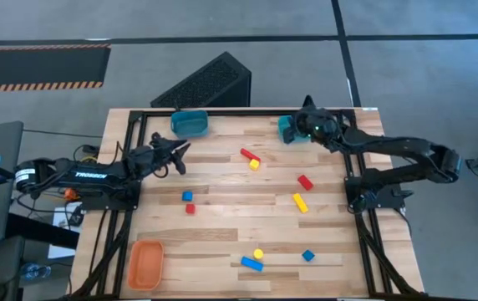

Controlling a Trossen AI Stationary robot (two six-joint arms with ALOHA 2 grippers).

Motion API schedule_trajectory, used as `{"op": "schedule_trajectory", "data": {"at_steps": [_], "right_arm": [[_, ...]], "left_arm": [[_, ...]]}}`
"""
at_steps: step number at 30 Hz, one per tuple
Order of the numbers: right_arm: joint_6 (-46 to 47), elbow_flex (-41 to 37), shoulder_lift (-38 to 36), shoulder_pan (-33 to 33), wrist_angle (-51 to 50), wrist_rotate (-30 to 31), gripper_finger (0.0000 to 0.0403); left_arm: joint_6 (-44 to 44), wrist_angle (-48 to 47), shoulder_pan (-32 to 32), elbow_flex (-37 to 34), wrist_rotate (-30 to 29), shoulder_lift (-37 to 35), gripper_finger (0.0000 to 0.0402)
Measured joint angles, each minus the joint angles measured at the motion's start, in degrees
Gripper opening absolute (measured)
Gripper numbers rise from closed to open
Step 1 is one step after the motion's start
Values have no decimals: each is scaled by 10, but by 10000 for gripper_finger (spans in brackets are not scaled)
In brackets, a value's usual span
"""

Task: Sort & place blocks by color
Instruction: Put the top red block into the blue bin

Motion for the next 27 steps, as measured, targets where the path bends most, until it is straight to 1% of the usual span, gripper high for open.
{"op": "schedule_trajectory", "data": {"at_steps": [4, 6, 8, 10, 12, 17, 20, 22, 24, 27], "right_arm": [[-10, 5, -2, 37, -19, 0, 136], [-11, 5, 5, 58, -19, 0, 145], [-17, 5, 15, 78, -25, 0, 153], [-29, 5, 25, 94, -24, 0, 161], [-35, 5, 34, 103, -24, 1, 168], [-54, 5, 57, 119, -35, 3, 180], [-71, 5, 66, 118, -63, 31, 186], [-70, 5, 69, 112, -101, 59, 190], [-62, 5, 69, 104, -143, 74, 195], [-48, 5, 69, 100, -193, 76, 202]], "left_arm": [[10, 8, -10, 16, 7, 0, 127], [22, 3, -10, 36, 33, 5, 145], [31, -5, -10, 58, 73, 20, 160], [43, -6, -10, 86, 123, 52, 170], [60, -6, -10, 117, 158, 94, 175], [147, -32, -5, 200, 168, 207, 174], [184, -94, 12, 270, 169, 274, 174], [196, -160, 27, 324, 172, 314, 174], [215, -230, 45, 386, 199, 359, 174], [266, -326, 66, 471, 260, 419, 174]]}}
